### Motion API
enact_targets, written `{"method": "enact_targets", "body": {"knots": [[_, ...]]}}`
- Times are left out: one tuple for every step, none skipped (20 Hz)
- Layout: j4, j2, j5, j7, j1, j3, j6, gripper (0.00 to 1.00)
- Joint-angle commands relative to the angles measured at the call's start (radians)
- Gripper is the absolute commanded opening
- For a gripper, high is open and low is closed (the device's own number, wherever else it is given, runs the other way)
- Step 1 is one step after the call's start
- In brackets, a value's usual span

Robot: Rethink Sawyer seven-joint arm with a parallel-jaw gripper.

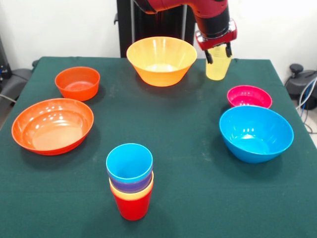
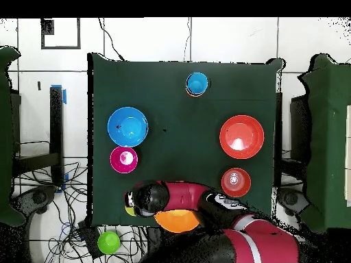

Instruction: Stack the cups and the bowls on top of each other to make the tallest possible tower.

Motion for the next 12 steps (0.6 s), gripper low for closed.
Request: {"method": "enact_targets", "body": {"knots": [[-0.029,0.067,-0.043,0.117,0.05,-0.05,-0.037,1.0],[-0.031,0.066,-0.049,0.117,0.057,-0.057,-0.043,1.0],[-0.045,0.069,-0.053,0.117,0.067,-0.067,-0.045,1.0],[-0.051,0.069,-0.058,0.115,0.072,-0.074,-0.046,1.0],[-0.056,0.069,-0.064,0.113,0.078,-0.082,-0.048,1.0],[-0.063,0.066,-0.071,0.105,0.083,-0.089,-0.042,1.0],[-0.065,0.065,-0.079,0.101,0.087,-0.094,-0.047,1.0],[-0.07,0.063,-0.086,0.094,0.092,-0.101,-0.042,1.0],[-0.074,0.062,-0.09,0.088,0.094,-0.104,-0.039,1.0],[-0.075,0.063,-0.095,0.084,0.095,-0.107,-0.042,1.0],[-0.076,0.064,-0.1,0.079,0.095,-0.111,-0.045,1.0],[-0.078,0.066,-0.104,0.073,0.094,-0.111,-0.044,1.0]]}}
